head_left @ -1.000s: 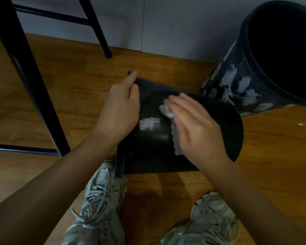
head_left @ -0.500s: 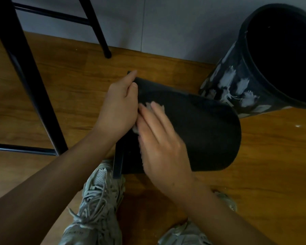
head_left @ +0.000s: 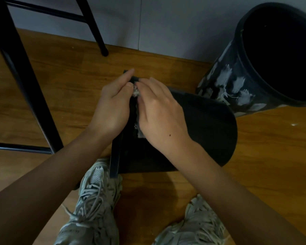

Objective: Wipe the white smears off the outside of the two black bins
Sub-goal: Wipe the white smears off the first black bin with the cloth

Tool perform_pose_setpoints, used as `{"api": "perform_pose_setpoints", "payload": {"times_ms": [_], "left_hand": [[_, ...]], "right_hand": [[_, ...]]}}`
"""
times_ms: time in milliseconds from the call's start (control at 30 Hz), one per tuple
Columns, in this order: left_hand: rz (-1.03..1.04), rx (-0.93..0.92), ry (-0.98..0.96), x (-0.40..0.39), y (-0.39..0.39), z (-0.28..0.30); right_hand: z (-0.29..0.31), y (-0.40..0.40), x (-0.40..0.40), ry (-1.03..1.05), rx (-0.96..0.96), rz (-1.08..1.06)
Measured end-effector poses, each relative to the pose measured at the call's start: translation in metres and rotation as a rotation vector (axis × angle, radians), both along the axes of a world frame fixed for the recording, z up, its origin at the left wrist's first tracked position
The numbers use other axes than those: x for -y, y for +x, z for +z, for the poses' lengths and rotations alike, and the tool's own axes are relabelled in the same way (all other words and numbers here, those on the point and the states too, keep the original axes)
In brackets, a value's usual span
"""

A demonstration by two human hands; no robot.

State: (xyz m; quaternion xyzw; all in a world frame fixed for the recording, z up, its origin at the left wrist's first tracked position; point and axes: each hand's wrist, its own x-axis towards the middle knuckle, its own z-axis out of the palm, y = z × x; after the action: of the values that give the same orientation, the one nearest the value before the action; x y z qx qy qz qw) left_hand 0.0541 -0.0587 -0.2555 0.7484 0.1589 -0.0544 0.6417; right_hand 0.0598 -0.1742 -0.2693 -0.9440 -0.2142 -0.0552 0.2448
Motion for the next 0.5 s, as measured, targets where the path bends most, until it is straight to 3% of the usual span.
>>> {"api": "perform_pose_setpoints", "payload": {"times_ms": [233,500], "left_hand": [[0.023,-0.054,0.016,0.001,0.015,0.004],[0.034,-0.088,0.034,0.0,0.025,0.006]], "right_hand": [[0.0,-0.051,-0.017,0.005,0.098,-0.036],[-0.03,-0.096,-0.003,-0.2,0.117,0.116]]}}
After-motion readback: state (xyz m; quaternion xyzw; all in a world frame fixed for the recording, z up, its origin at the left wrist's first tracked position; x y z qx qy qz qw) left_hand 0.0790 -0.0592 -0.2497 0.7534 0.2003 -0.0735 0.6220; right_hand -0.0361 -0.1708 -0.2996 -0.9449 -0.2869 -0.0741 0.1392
